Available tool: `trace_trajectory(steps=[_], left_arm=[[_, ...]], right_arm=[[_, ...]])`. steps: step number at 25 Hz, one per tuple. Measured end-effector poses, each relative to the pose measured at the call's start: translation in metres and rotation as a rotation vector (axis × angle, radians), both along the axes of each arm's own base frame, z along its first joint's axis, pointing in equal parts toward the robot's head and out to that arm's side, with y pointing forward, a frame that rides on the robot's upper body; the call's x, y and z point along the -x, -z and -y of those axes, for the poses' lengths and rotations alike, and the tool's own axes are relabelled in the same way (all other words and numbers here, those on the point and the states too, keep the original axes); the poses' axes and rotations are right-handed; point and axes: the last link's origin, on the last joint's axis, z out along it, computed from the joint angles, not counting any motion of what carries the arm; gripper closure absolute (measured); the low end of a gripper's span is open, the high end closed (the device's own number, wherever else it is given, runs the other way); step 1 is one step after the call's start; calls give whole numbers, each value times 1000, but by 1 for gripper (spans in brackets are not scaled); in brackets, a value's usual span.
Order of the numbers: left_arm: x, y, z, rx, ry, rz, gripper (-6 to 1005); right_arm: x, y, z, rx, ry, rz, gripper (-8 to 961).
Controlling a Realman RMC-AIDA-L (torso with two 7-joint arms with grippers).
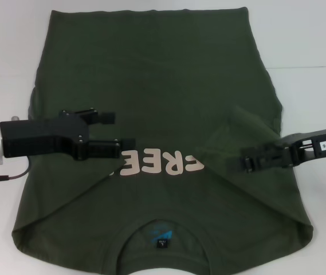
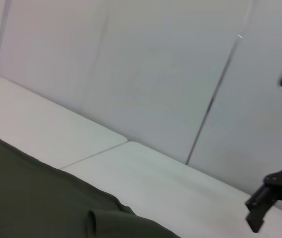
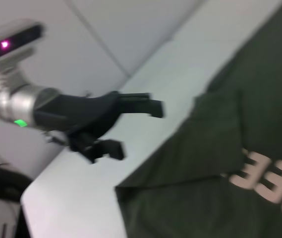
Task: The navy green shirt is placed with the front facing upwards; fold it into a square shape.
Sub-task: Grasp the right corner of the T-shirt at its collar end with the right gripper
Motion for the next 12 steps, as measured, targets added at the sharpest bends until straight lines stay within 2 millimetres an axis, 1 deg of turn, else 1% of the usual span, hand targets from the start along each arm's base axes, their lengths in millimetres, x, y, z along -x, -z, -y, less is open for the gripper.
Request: trace_trajectory(steps=[5,12], left_arm=[[-7,4,-5,8,26,-25,49],[-15,9,-9,19,50,-33,49]], right_arm=[[-24,-11,-4,-36,211,89,53],[-47,-29,5,9,354,182,82]])
